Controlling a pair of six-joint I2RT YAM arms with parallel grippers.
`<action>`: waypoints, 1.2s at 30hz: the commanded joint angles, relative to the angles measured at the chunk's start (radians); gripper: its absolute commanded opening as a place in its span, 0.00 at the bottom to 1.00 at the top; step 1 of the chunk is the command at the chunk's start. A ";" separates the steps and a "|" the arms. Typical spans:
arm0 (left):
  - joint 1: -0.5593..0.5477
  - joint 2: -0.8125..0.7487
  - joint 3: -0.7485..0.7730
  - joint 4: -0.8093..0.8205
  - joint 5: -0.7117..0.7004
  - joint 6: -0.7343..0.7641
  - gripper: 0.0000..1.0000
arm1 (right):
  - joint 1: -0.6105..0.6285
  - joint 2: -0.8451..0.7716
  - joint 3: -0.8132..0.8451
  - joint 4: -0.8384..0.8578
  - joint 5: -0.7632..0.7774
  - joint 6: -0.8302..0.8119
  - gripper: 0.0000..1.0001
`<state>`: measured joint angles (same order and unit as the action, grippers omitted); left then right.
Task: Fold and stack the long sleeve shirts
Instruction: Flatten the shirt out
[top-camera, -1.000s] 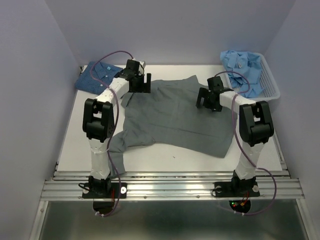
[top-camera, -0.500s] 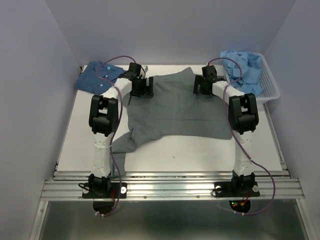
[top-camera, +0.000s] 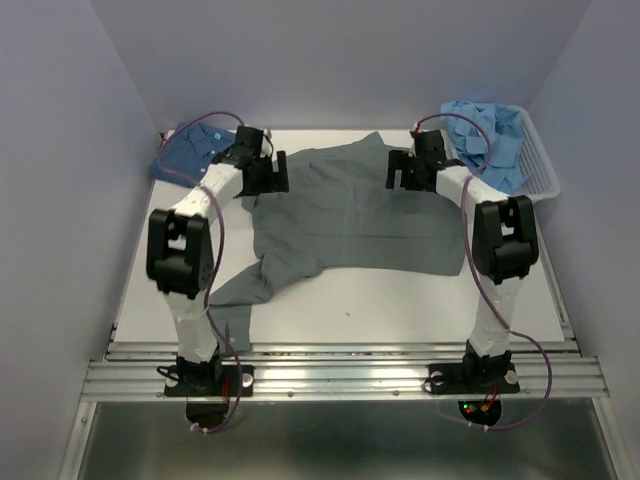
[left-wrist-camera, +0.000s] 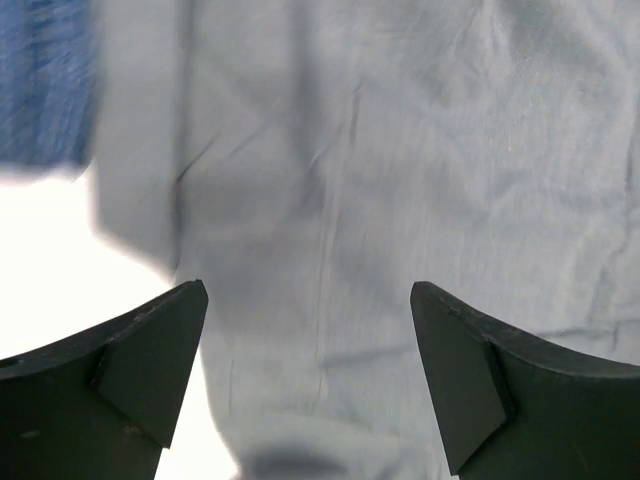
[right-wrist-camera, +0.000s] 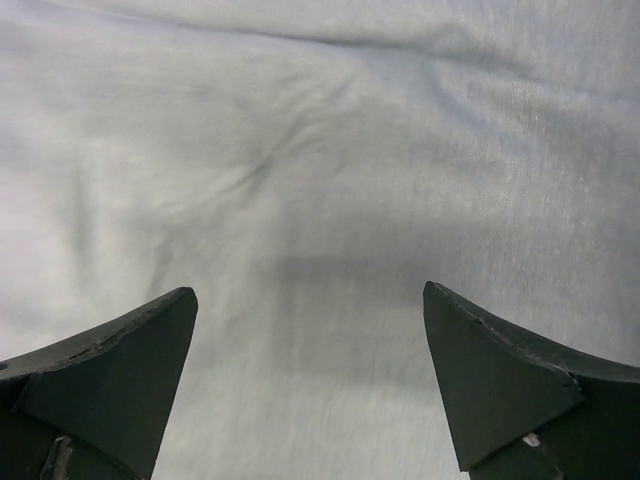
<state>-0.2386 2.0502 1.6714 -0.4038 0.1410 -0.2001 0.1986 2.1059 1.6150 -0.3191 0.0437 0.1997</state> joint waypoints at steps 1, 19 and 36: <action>-0.001 -0.359 -0.265 -0.018 -0.211 -0.155 0.96 | 0.010 -0.170 -0.119 0.138 -0.093 0.007 1.00; 0.024 -0.699 -0.911 -0.388 -0.244 -0.757 0.99 | 0.010 -0.192 -0.219 0.152 -0.162 0.049 1.00; -0.050 -0.684 -0.803 -0.227 -0.182 -0.615 0.00 | 0.010 -0.208 -0.230 0.144 -0.059 0.014 1.00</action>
<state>-0.2676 1.4616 0.7918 -0.6544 0.0116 -0.8520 0.2001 1.9091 1.3903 -0.2047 -0.0353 0.2310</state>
